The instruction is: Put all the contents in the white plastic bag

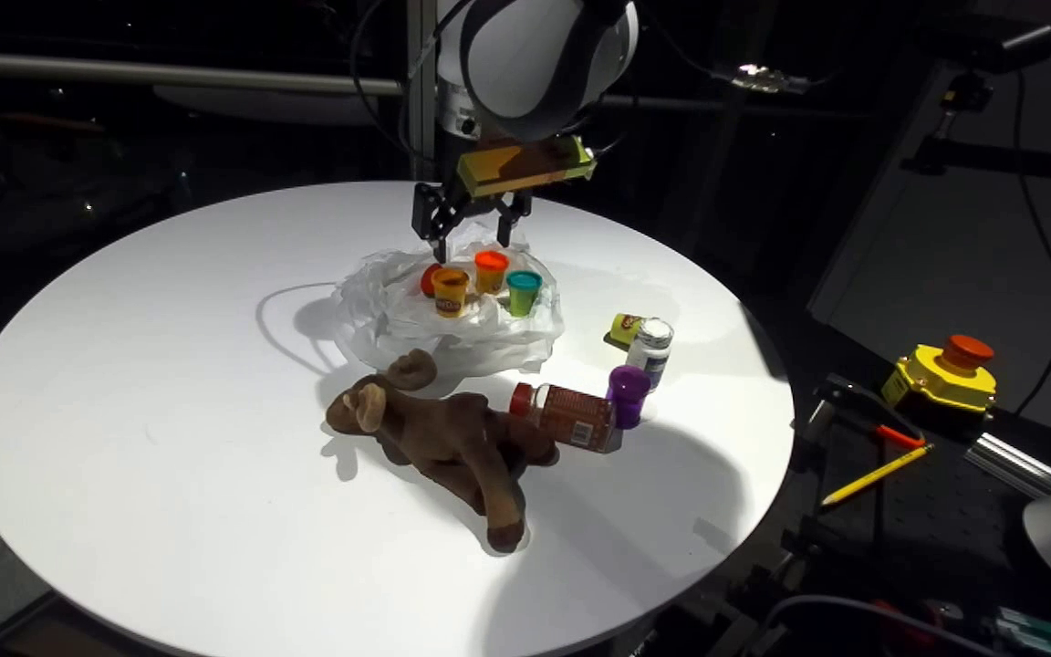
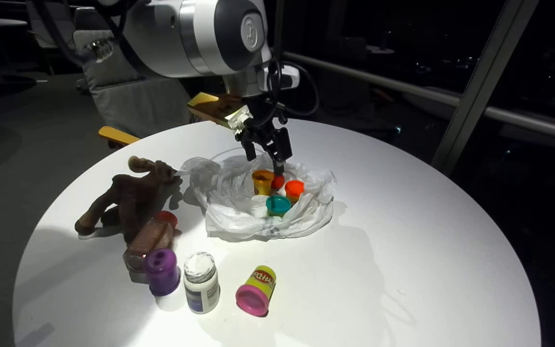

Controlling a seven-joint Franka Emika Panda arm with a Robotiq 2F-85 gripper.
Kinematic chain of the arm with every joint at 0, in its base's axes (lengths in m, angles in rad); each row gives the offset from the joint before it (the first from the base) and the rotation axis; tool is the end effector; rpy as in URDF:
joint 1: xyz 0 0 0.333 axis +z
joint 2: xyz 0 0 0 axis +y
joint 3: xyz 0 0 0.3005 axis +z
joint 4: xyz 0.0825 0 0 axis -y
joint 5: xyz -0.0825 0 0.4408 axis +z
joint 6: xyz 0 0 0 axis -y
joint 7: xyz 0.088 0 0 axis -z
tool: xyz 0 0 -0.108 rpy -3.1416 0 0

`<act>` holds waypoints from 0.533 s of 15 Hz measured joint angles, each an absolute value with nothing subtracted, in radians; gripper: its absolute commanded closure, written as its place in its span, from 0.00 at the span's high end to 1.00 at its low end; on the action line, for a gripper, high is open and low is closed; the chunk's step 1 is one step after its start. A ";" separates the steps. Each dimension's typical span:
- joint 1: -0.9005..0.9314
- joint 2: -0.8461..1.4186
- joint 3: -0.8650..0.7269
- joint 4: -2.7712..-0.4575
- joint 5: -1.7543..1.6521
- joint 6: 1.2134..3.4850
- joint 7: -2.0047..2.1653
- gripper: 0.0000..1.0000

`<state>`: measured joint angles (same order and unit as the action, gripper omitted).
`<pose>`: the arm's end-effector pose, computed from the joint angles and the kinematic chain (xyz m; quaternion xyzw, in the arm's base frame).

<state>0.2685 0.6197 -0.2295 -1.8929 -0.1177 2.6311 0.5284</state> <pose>0.6700 0.0304 0.1346 0.9790 -0.1680 0.0884 0.0748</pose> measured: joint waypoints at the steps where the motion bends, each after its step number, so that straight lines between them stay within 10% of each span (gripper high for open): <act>1: 0.262 0.576 -0.230 -1.931 -0.116 2.613 0.528 1.00; 8: 0.173 0.223 -0.203 -2.303 -0.112 2.503 0.508 1.00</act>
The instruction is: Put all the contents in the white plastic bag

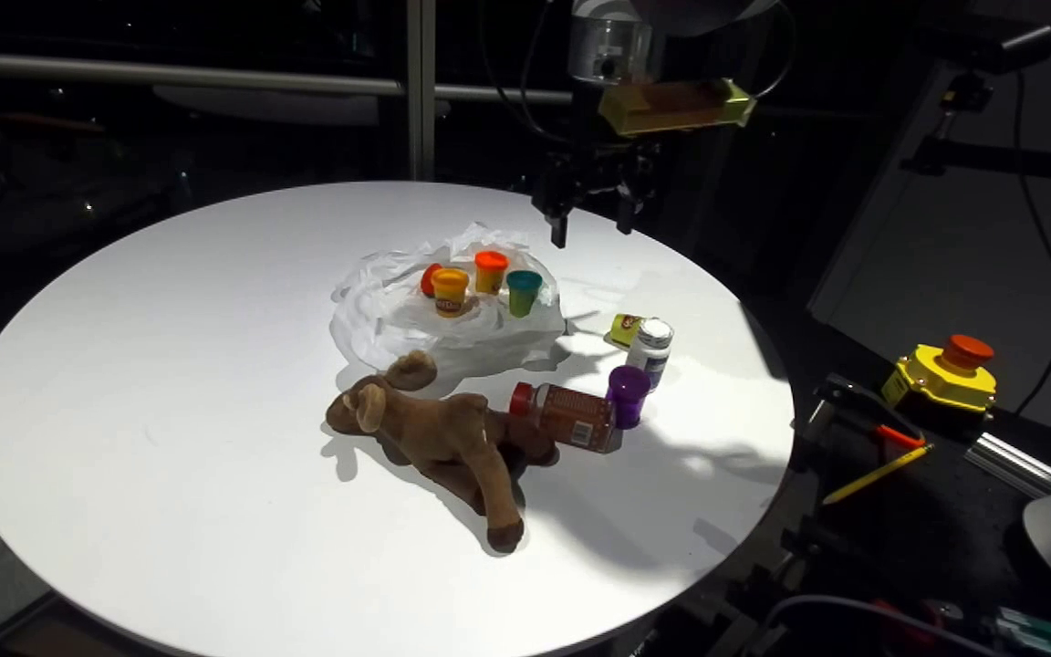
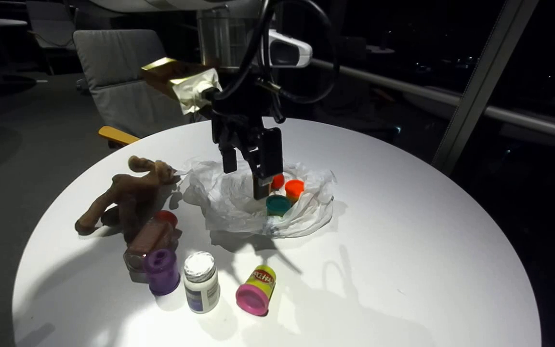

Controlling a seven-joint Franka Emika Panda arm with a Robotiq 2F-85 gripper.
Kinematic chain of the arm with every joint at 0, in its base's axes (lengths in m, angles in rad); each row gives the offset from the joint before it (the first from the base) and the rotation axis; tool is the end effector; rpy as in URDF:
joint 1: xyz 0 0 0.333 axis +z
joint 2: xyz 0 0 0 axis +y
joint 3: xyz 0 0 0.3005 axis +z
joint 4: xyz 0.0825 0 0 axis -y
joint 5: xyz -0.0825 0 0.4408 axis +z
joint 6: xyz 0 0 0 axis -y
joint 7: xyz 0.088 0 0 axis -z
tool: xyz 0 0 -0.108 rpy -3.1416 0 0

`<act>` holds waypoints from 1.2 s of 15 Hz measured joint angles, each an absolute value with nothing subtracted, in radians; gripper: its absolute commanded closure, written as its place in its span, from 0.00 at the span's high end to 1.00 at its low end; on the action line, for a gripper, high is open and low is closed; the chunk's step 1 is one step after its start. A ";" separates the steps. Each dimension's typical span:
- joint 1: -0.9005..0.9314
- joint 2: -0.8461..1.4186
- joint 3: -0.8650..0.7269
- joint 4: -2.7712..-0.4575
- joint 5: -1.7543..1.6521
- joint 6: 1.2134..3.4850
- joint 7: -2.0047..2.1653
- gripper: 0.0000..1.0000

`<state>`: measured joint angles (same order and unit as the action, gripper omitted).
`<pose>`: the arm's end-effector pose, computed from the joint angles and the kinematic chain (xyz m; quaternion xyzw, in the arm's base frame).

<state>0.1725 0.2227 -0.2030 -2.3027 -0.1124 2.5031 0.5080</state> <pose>0.5548 -0.0200 0.1884 0.9740 -0.2194 0.0036 0.0561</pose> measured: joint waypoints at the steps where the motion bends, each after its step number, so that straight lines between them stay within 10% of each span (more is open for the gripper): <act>1: 0.151 0.184 -0.191 -2.356 -0.102 2.515 0.493 1.00; 18: 0.058 0.141 -0.107 -2.704 -0.077 2.890 0.416 1.00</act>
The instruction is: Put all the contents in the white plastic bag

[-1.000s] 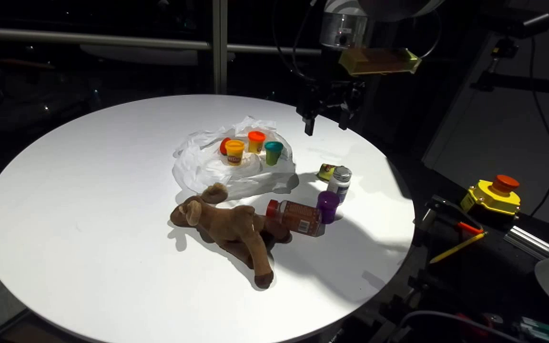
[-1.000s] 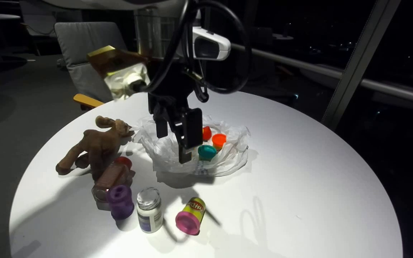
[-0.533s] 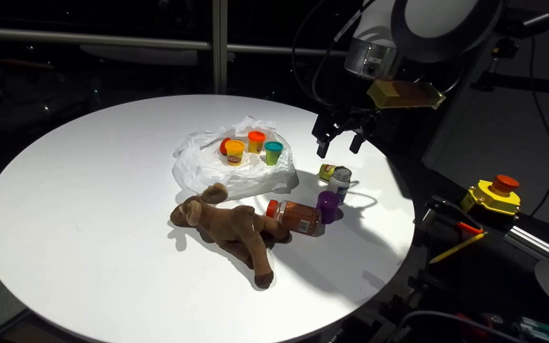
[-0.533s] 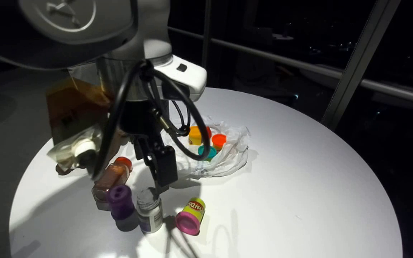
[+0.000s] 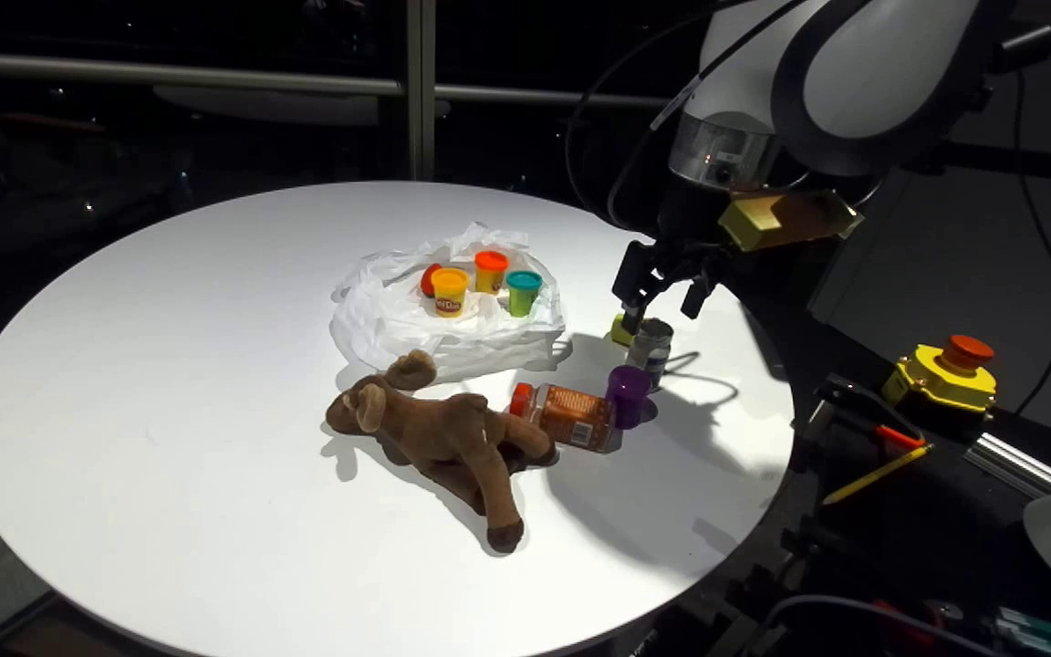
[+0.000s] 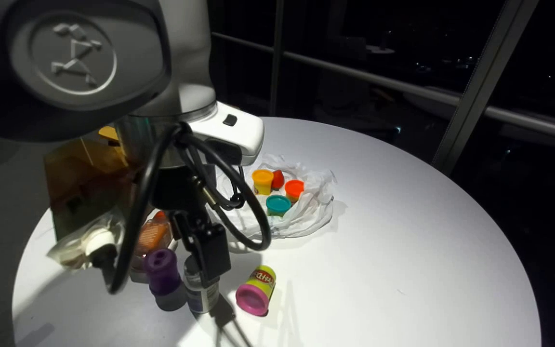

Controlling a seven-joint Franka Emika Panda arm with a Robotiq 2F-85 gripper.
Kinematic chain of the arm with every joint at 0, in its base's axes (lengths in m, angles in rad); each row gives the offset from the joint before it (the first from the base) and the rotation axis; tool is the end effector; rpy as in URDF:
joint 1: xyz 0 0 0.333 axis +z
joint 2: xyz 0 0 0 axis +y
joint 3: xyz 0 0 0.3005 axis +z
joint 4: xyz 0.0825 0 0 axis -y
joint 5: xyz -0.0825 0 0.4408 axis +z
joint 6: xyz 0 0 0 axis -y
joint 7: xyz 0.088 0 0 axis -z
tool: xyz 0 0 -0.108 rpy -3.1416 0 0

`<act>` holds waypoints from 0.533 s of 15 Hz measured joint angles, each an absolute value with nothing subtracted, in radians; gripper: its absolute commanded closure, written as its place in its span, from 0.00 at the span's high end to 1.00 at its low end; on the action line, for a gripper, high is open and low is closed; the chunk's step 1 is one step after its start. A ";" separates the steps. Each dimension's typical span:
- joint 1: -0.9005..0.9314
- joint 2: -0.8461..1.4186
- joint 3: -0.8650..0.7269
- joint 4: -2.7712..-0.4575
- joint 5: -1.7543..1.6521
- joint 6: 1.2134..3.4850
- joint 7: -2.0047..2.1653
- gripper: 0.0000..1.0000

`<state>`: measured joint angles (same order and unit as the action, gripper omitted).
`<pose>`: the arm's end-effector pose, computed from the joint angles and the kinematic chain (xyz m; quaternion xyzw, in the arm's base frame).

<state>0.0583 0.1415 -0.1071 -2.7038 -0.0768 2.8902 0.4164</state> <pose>0.4240 -0.0190 0.1177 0.9807 -0.1936 0.0255 0.0135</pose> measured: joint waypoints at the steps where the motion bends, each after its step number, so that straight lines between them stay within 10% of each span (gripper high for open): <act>1: 0.059 0.152 -0.112 -2.703 -0.082 2.893 0.419 1.00; 8: 0.074 0.202 -0.138 -2.691 -0.096 2.897 0.433 0.42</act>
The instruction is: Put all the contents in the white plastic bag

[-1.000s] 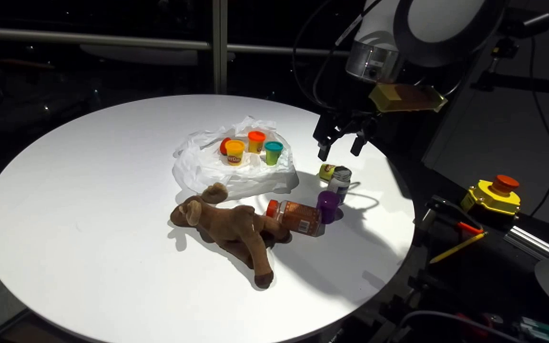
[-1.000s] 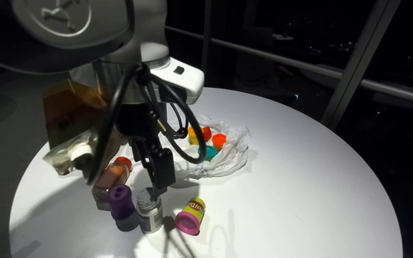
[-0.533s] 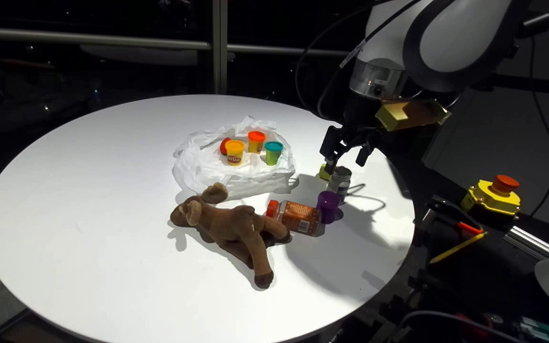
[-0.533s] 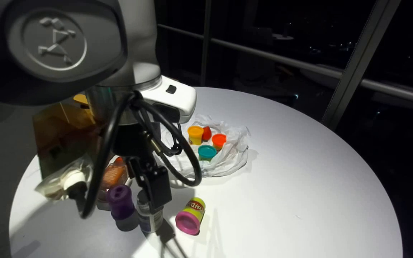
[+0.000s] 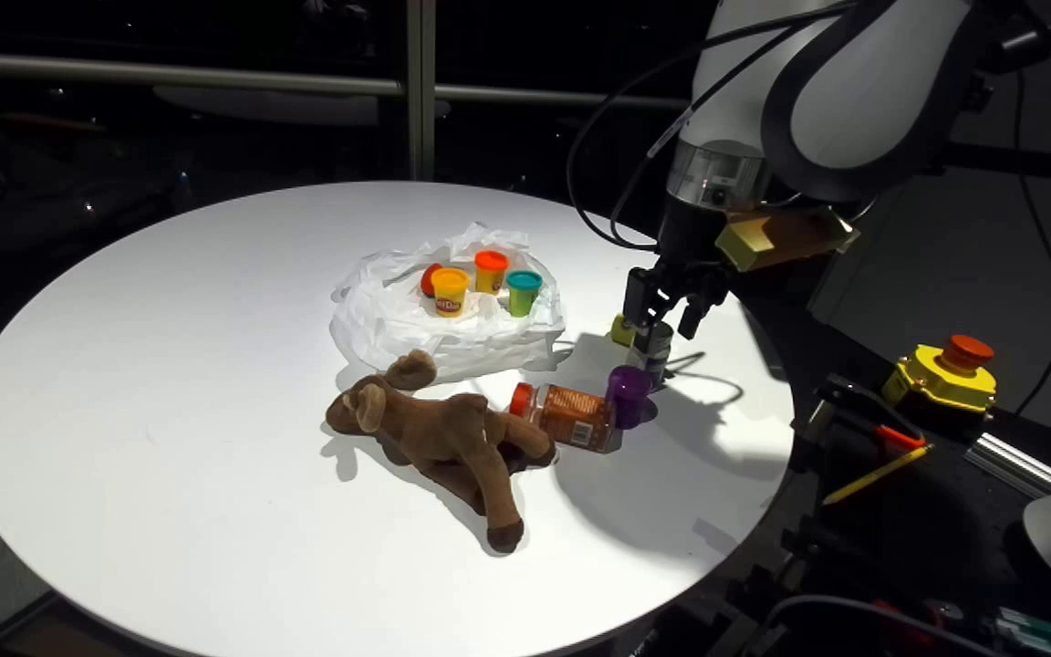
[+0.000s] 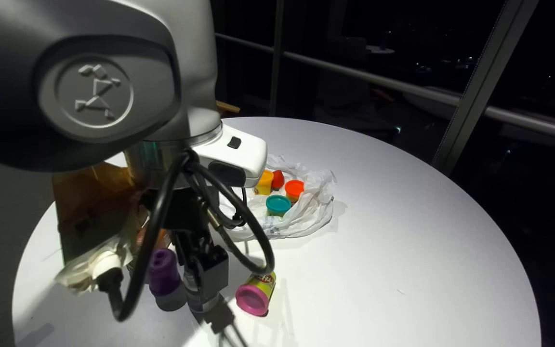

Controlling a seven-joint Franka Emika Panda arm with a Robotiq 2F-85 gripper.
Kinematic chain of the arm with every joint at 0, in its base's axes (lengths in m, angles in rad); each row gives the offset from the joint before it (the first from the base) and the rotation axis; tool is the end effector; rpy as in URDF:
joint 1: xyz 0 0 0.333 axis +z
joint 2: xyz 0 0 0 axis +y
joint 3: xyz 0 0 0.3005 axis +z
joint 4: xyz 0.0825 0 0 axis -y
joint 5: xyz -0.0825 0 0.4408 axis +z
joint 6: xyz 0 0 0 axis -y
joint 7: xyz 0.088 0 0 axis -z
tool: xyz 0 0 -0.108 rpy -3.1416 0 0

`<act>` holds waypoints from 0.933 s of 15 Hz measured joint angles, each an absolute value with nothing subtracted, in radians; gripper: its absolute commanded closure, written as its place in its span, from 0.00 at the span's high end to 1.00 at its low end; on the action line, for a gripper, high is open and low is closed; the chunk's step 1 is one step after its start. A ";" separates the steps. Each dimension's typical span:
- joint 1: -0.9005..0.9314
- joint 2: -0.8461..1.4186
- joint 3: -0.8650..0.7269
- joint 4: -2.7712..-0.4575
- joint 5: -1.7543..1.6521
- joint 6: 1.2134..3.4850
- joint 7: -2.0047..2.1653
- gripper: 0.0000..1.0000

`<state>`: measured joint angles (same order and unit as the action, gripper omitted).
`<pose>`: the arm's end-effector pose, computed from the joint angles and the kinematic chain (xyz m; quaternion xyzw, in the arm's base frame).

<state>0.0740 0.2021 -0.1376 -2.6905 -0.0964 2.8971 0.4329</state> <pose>0.4176 -0.0262 0.0970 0.9797 -0.1987 0.0072 0.0247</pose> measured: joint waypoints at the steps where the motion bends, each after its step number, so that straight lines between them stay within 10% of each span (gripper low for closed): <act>1: 0.074 0.205 -0.138 -2.688 -0.096 2.897 0.433 0.35; 14: 0.189 0.032 -0.173 -2.584 -0.315 2.724 0.708 0.23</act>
